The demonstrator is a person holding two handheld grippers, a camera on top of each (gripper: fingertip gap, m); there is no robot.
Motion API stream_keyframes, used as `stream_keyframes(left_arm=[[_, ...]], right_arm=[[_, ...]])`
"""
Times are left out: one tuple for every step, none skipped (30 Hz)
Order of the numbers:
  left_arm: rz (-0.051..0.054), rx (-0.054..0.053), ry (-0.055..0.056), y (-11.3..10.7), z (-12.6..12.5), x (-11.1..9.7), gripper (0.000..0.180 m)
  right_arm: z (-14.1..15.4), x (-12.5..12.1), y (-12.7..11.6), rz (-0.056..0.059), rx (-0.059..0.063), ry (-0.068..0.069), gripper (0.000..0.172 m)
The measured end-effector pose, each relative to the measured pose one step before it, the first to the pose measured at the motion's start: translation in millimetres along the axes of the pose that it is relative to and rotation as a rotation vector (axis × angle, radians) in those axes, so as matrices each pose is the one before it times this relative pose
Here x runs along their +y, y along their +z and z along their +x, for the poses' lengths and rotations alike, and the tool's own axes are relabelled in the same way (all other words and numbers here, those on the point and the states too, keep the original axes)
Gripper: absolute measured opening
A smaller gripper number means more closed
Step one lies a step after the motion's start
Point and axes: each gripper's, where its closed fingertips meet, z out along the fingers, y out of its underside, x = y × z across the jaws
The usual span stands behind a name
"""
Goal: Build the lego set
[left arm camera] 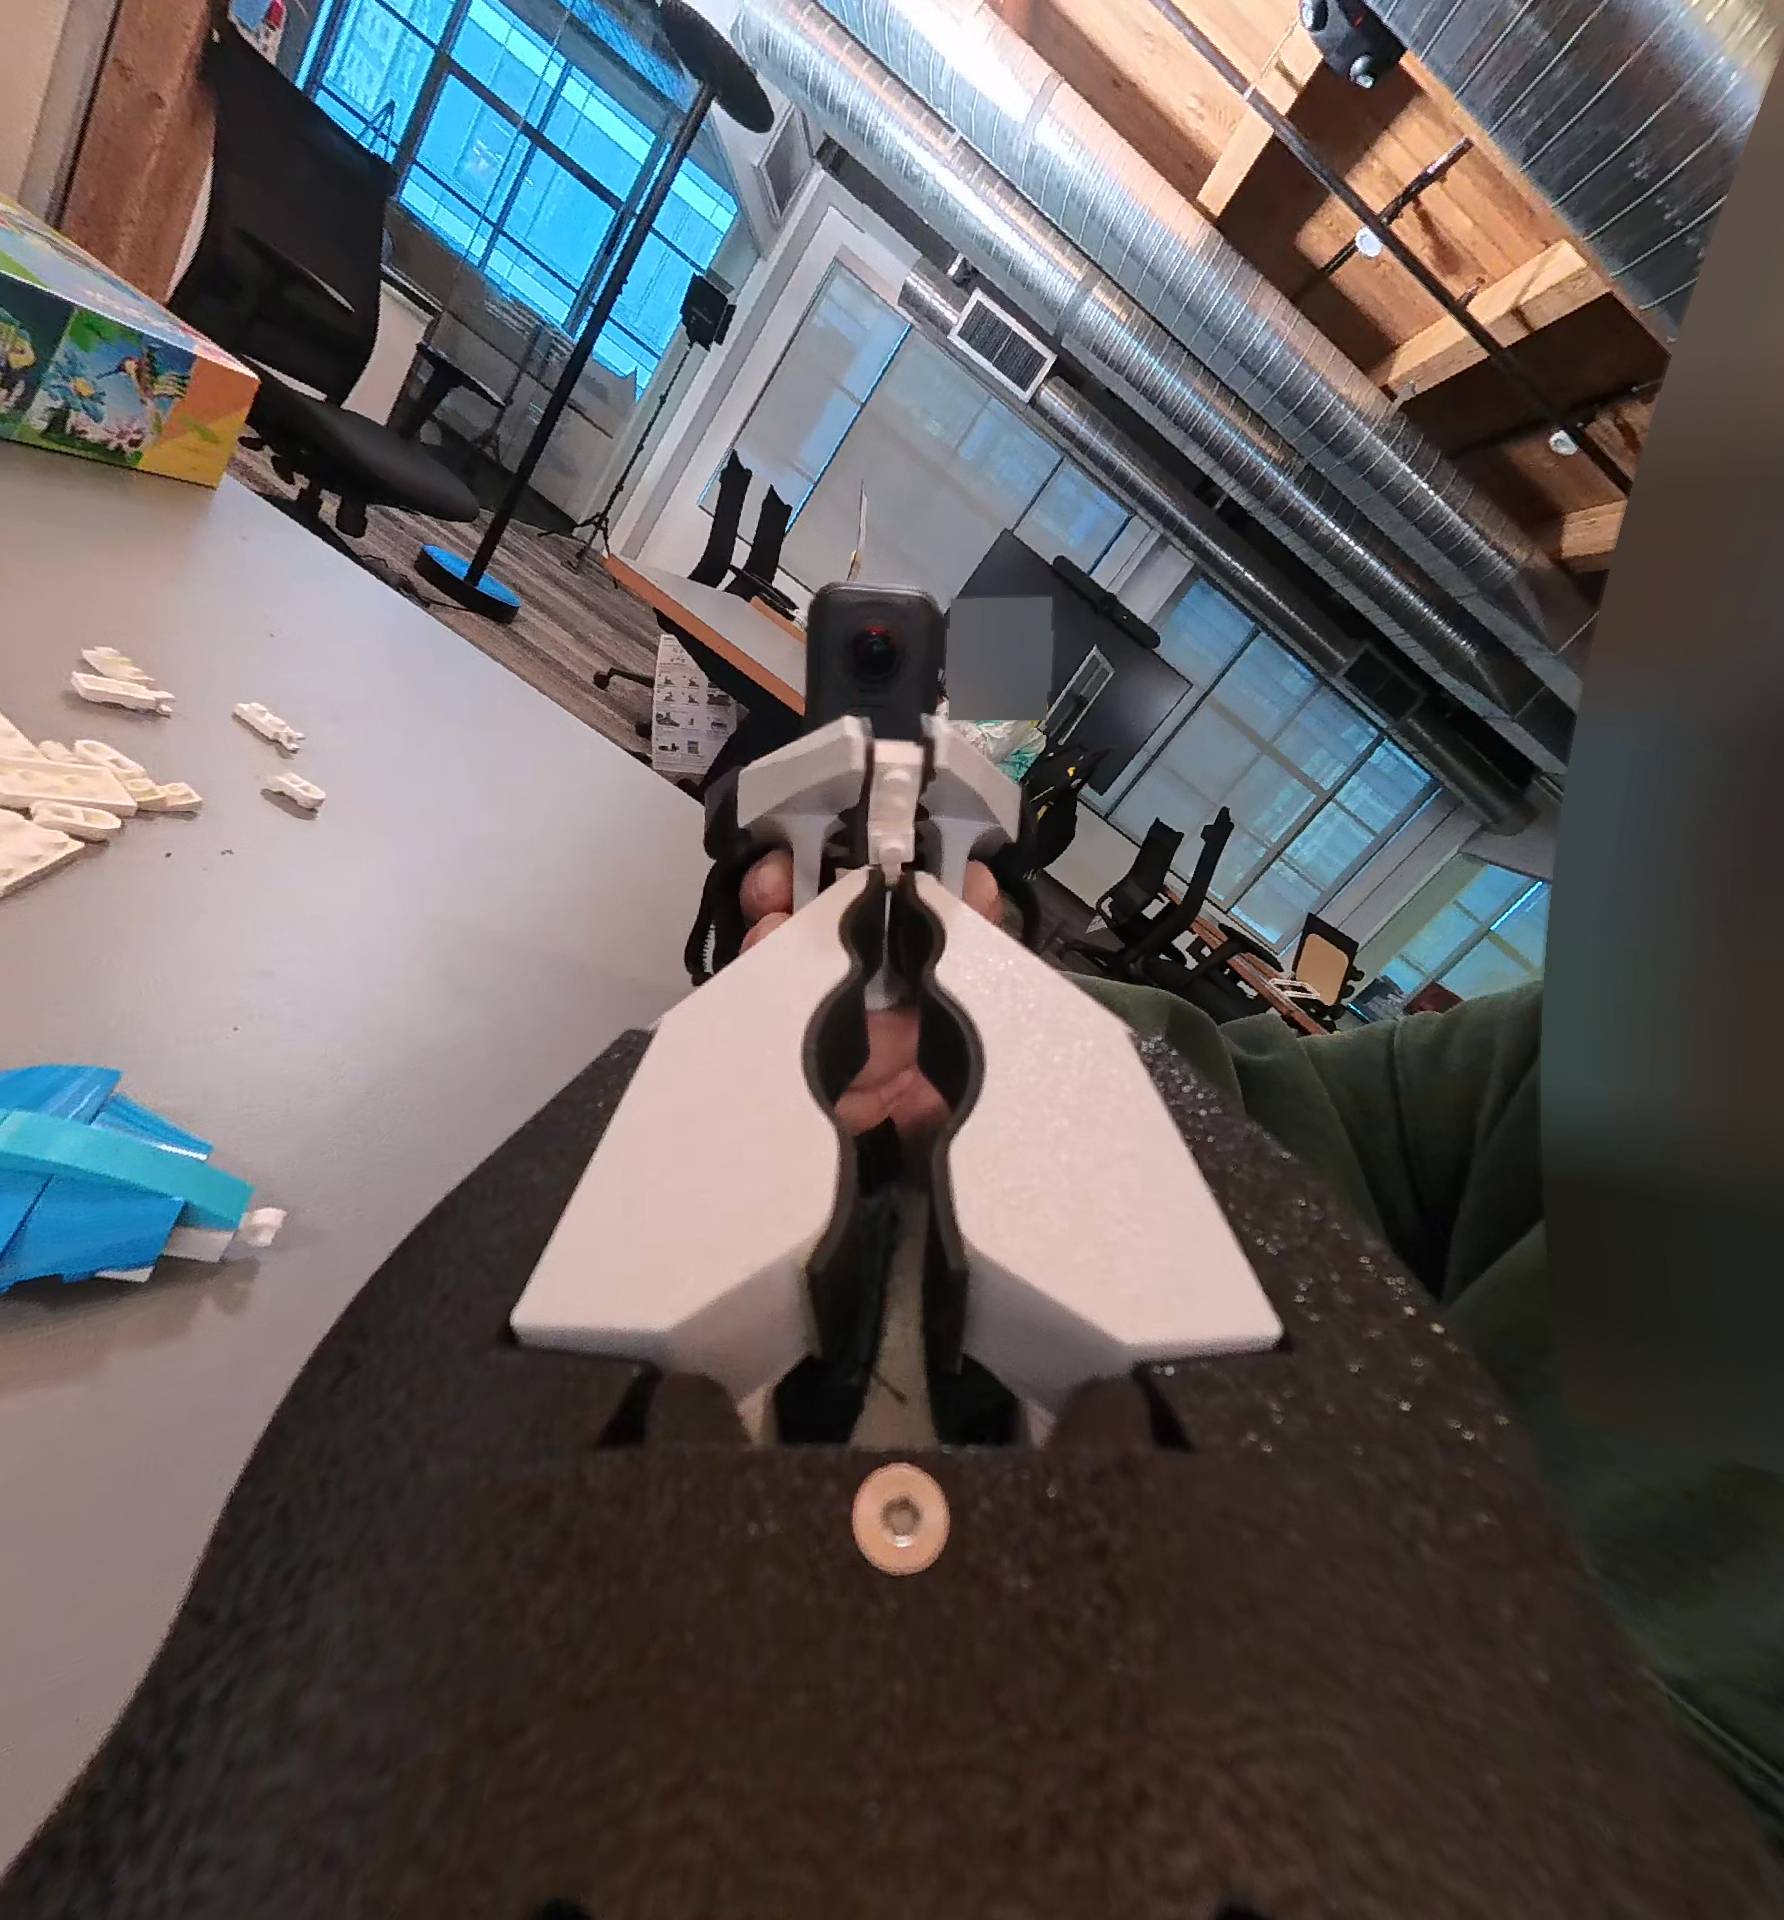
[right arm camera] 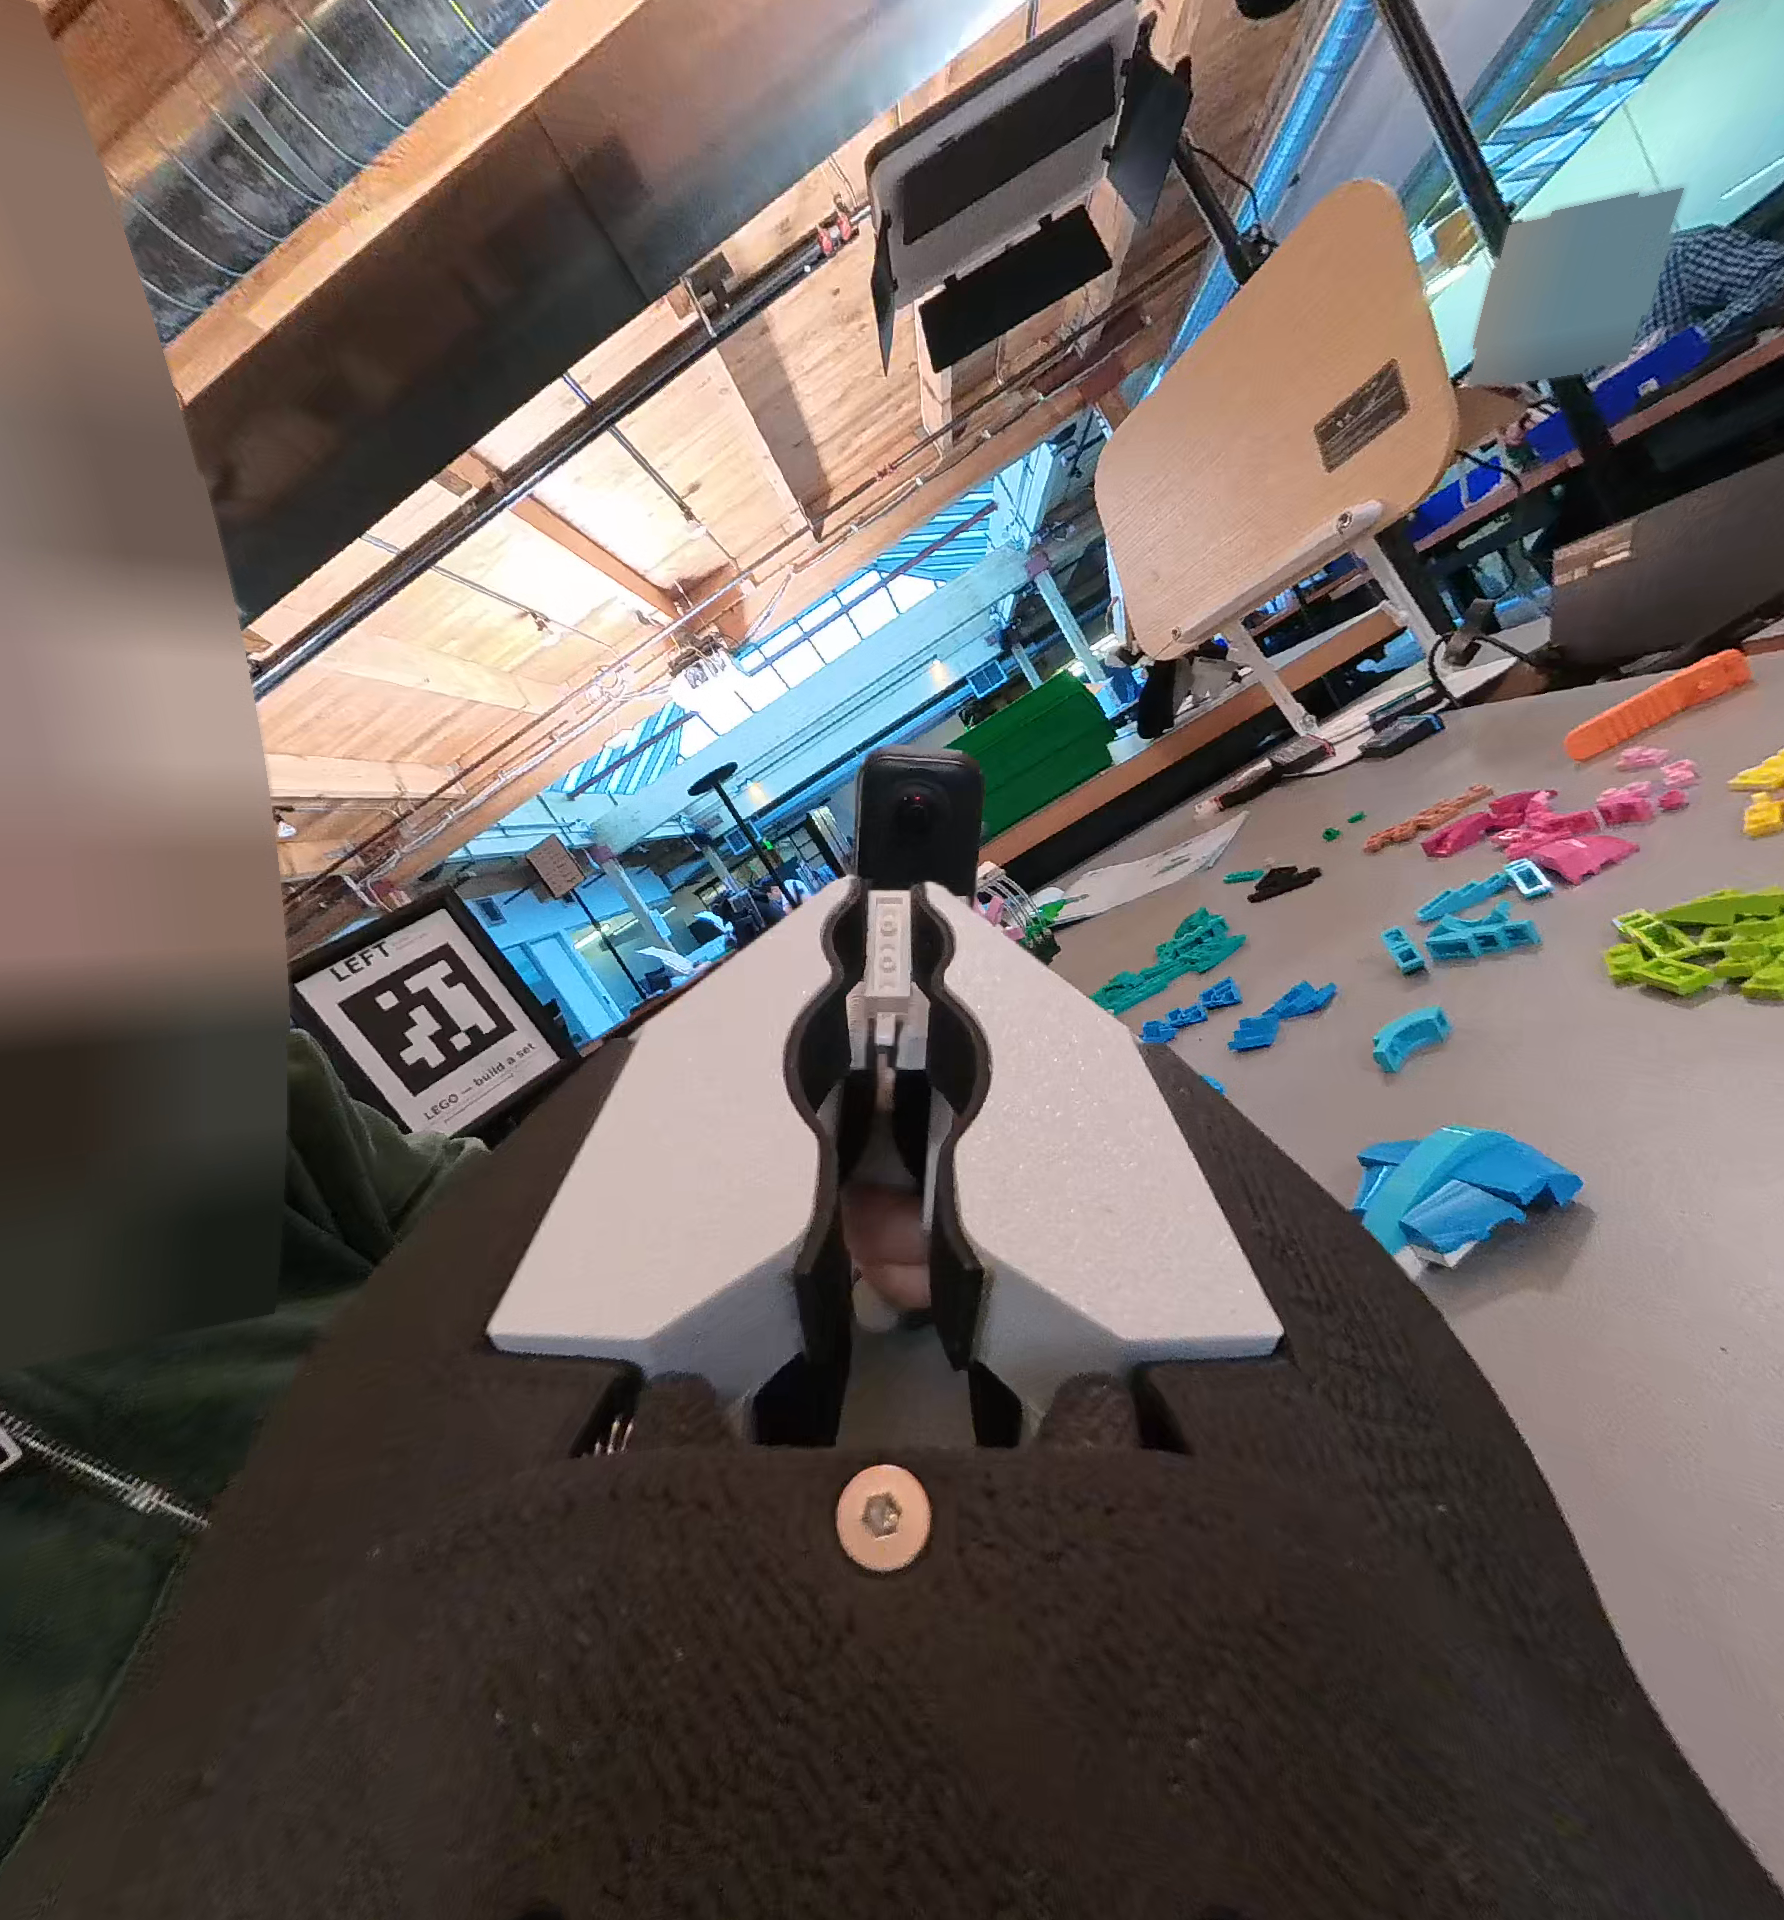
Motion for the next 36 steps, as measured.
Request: stream_keyframes(left_arm=[[0.0015,-0.0013,0.0008,-0.09,-0.34,-0.2,0.0],[-0.0001,-0.0058,0.0059,0.18,-0.82,0.11,0.0],[0.0034,-0.0004,0.0045,0.25,0.12,-0.24,0.0],[0.007,0.0029,0.0024,0.5,0.85,-0.53,0.001],[0.0066,-0.0008,0.0035,0.56,0.09,-0.33,0.001],[0.0073,-0.0019,0.0034,0.53,-0.21,-0.43,0.001],[0.0059,-0.0034,0.0003,0.42,-0.58,-0.25,0.0],[0.0045,-0.0029,0.0008,0.26,-0.63,-0.39,0.0],[0.0038,-0.0005,0.0038,0.28,0.02,-0.27,0.0],[0.0024,0.001,0.0057,0.34,0.67,-0.26,0.0],[0.0013,-0.0029,0.0056,0.19,-0.03,-0.11,0.0],[0.0008,-0.005,0.0031,0.18,-0.66,0.21,0.0],[0.0034,0.0026,-0.0019,0.13,0.22,-0.32,0.0],[0.006,0.0051,-0.0024,0.22,0.59,-0.47,0.0],[0.0051,0.0039,0.0005,0.26,0.61,-0.29,0.0],[0.0026,0.0003,-0.0004,0.16,0.01,-0.29,0.0],[0.0006,0.0,-0.0015,0.21,-0.04,-0.14,0.0],[0.0021,-0.0003,0.0021,0.28,0.13,-0.28,0.0],[0.002,-0.004,0.0052,0.18,-0.13,-0.09,0.001],[0.0014,-0.0011,0.0056,0.1,0.33,-0.21,0.001],[0.003,0.0013,0.0034,0.0,0.54,-0.56,0.001],[0.0034,0.0026,0.0013,-0.07,0.48,-0.67,0.001],[0.0036,0.0027,0.0,-0.16,0.5,-0.66,0.001],[0.0005,-0.0007,0.001,0.0,0.11,-0.15,0.001],[-0.0012,-0.0042,0.003,0.07,-0.43,0.1,0.001],[-0.0035,-0.0053,0.0055,0.23,-0.4,0.49,0.001],[-0.0017,-0.0015,0.0044,0.11,0.01,0.16,0.001],[0.0002,0.0,0.002,0.08,0.21,-0.15,0.001],[-0.0013,-0.0018,0.0002,-0.05,-0.35,0.14,0.001],[0.0001,0.0021,0.0,-0.08,0.26,-0.05,0.001],[0.0003,0.001,0.001,-0.09,0.17,-0.12,0.001],[-0.001,-0.0019,0.0015,-0.11,-0.1,0.06,0.001],[-0.001,-0.0024,0.003,-0.09,-0.22,-0.02,0.0],[-0.001,-0.002,0.0053,-0.46,0.07,-0.23,0.001],[0.0024,-0.0079,0.0106,-1.14,-0.37,-1.2,0.0],[-0.0057,-0.022,0.0161,-1.94,-2.43,-0.44,0.001]], right_arm=[[-0.15,0.22,0.18,0.0024,-0.0014,0.0068,0.008],[0.21,0.15,0.0,0.0069,-0.0035,0.0135,0.008],[-0.41,-0.5,-0.05,0.0138,-0.0096,0.0194,0.008],[-0.44,-0.98,-0.23,0.0169,-0.0092,0.017,0.008],[0.16,-0.73,-0.18,0.0144,-0.001,0.0058,0.008],[0.63,-0.69,-0.31,0.0113,0.0071,-0.0076,0.008],[0.75,-0.58,-0.28,0.0082,0.011,-0.0139,0.008],[0.29,-0.51,-0.14,0.0055,0.008,-0.0091,0.008],[-0.41,-0.34,0.11,0.0046,-0.0018,0.002,0.008],[-0.67,-0.5,-0.07,0.0061,-0.0079,0.0102,0.008],[0.35,-0.31,-0.29,0.0049,-0.002,0.0078,0.008],[0.55,-0.17,-0.25,0.0015,0.0033,-0.0009,0.008],[-0.11,-0.23,-0.04,0.0007,0.0013,-0.0046,0.008],[-0.59,-0.47,0.06,0.0009,-0.0014,-0.0036,0.008],[-0.34,-0.55,-0.17,0.0026,-0.0009,-0.0028,0.008],[0.01,-0.5,-0.38,0.0036,0.0006,-0.001,0.007],[0.08,-0.54,-0.26,0.0034,-0.0016,0.0039,0.008],[0.05,-0.7,-0.38,0.0049,-0.0028,0.0063,0.008],[0.16,-0.66,-0.37,0.0045,-0.0018,0.0046,0.007],[-0.21,-0.38,-0.19,0.0019,-0.0028,0.0033,0.008],[-0.33,-0.28,-0.01,0.0018,-0.0023,0.0016,0.007],[-0.19,-0.46,-0.08,0.002,-0.0007,-0.0007,0.008],[-0.28,-0.35,-0.13,0.0013,-0.0012,-0.0005,0.007],[-0.03,-0.32,-0.13,0.0014,-0.0009,0.0008,0.008],[0.33,-0.11,-0.08,0.0009,0.0004,0.0018,0.007],[0.26,0.09,-0.09,0.0002,-0.0001,0.003,0.008],[0.19,-0.02,-0.12,0.0016,-0.0004,0.0026,0.008],[0.08,-0.12,0.0,0.0014,-0.0002,0.0012,0.008],[-0.14,0.06,0.02,-0.0005,-0.0004,-0.0007,0.008],[-0.18,0.0,0.03,0.0005,-0.0011,-0.0006,0.008],[-0.15,-0.06,0.03,0.0004,-0.0011,0.0001,0.008],[0.07,-0.08,-0.04,-0.0006,0.0007,-0.0017,0.008],[0.21,-0.23,-0.25,0.0001,0.002,-0.0034,0.008],[0.34,-0.51,-0.23,-0.001,0.0034,-0.004,0.008],[1.63,-0.17,-0.38,-0.0075,0.0105,-0.0072,0.008],[3.36,0.06,-0.71,-0.0154,0.0211,-0.0129,0.008]])
